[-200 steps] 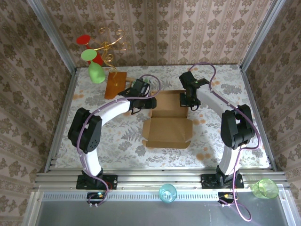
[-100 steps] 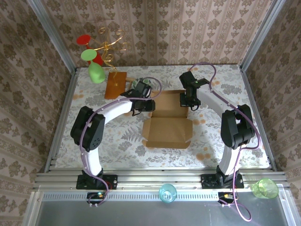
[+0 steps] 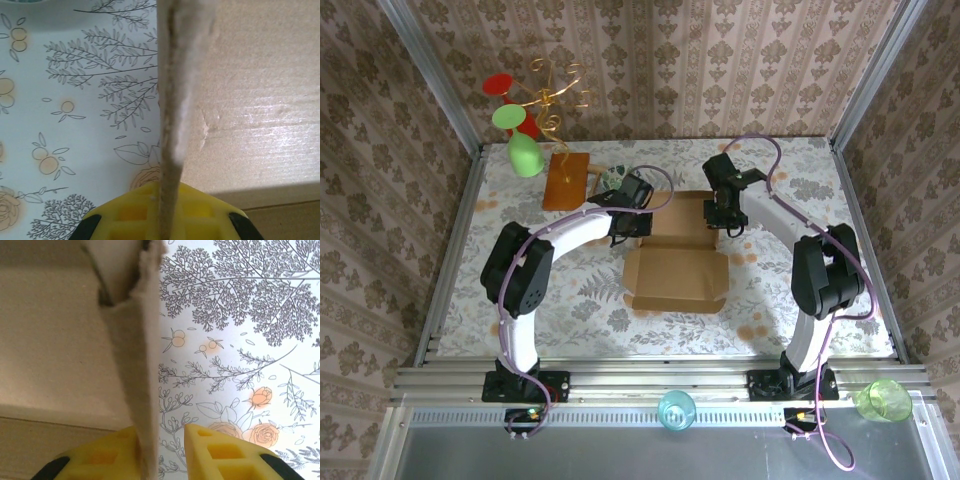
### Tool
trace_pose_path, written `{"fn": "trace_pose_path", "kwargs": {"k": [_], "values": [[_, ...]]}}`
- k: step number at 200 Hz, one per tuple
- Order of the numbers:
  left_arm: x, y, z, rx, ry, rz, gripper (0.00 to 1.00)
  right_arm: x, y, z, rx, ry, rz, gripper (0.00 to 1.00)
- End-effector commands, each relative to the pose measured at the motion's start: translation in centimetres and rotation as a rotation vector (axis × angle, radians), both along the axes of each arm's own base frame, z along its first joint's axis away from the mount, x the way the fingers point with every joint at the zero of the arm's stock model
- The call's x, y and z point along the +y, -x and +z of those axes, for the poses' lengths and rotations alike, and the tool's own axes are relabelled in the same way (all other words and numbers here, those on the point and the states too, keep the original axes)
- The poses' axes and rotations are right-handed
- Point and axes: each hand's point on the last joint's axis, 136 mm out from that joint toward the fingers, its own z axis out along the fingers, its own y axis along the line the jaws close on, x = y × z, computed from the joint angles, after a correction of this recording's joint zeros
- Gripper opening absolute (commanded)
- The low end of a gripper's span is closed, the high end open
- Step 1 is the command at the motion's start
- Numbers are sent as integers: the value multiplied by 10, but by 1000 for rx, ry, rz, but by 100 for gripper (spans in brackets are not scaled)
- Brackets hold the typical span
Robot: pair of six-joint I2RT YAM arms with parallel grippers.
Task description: Fold the paper box
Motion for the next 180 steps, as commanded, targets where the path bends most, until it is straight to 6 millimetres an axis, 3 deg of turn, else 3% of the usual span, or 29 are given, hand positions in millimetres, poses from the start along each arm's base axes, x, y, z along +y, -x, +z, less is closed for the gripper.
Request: {"fn": "trace_pose_path", "kwargs": {"k": [1,41,97,135,180], "values": [[2,-4,17,-27,0,22,0,-5,3,13,-34,-5,-20,33],[-1,-6,19,-28,10,16,0,-1,4,0,-10,-17,-16,34],[-3,-5,20,-25,11,8,0,5,-9,-8,-5,-21,-12,34],[-2,-6,22,-28,10,6,0,2,-14,-15,-3,28,-13,23],[-3,-5,22,-27,8,1,0,-11,-19,-9,-29,184,-6,0]]}}
